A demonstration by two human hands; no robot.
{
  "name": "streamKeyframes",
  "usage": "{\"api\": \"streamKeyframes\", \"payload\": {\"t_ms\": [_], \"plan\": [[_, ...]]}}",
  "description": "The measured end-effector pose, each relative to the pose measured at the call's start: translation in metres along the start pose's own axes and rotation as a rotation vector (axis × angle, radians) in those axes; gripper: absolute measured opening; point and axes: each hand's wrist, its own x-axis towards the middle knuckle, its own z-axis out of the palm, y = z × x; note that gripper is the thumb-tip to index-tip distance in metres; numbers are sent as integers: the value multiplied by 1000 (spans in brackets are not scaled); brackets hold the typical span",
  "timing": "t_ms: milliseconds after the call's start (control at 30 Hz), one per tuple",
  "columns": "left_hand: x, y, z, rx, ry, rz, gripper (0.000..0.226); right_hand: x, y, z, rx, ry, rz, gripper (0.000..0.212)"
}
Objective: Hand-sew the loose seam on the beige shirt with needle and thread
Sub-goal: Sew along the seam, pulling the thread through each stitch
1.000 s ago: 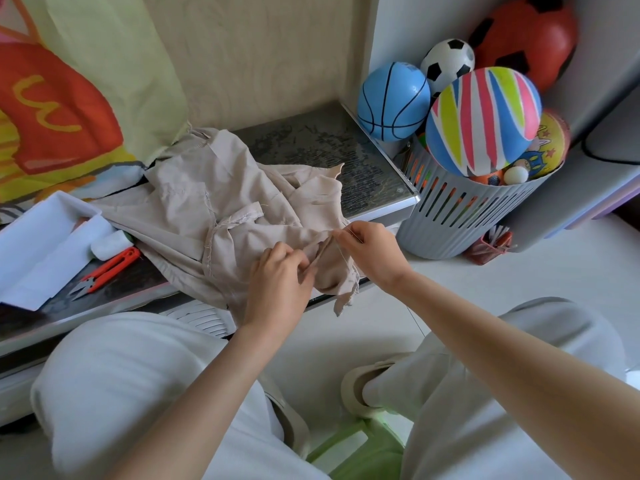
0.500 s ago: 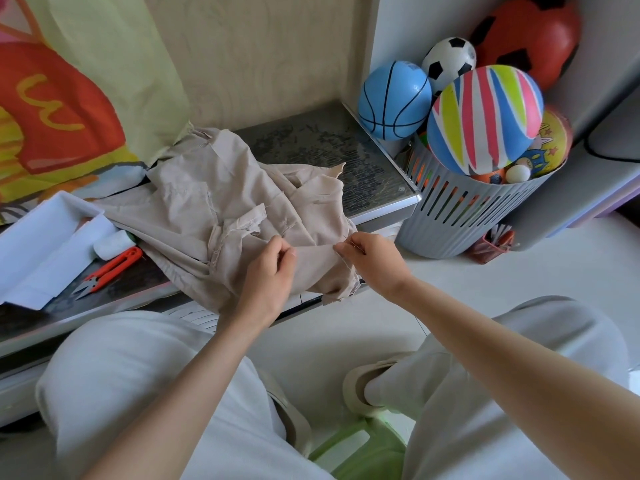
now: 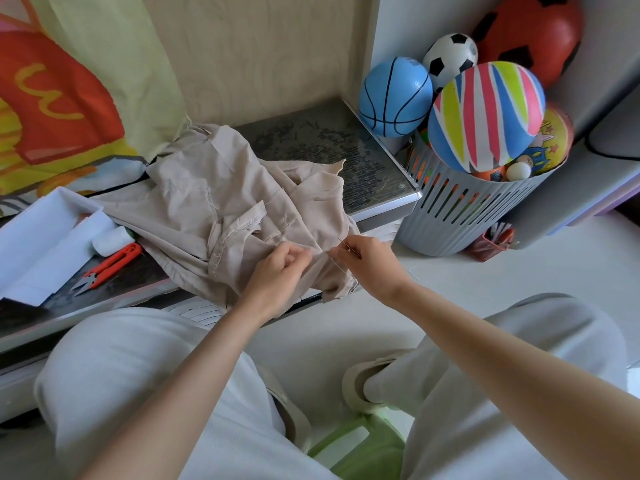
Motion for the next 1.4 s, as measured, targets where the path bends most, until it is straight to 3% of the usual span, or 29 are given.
{"api": "streamKeyframes", "payload": {"t_ms": [133, 267, 633, 733, 967, 1033, 1133, 1400], "plan": [[4, 5, 13, 15, -58, 85, 31, -1, -2, 0, 19, 4, -2, 37], [6, 0, 19, 42, 39, 151, 9, 0, -2, -1, 33, 15, 7, 37], [3, -4, 16, -130, 61, 138, 16, -2, -1, 2, 42, 6, 27, 34], [4, -6, 15, -136, 87, 143, 15, -9, -5, -2, -40, 19, -40, 20], [6, -8, 11, -104, 140, 163, 16, -28, -3, 6, -80, 31, -250, 38], [6, -8, 11, -86, 146, 172, 15, -29, -1, 10, -81, 13, -236, 33], [6, -8, 10, -67, 149, 180, 13, -30, 0, 14, -22, -8, -174, 7], [6, -9, 8, -84, 133, 193, 14, -27, -6, 16, -12, -35, -89, 7]]}}
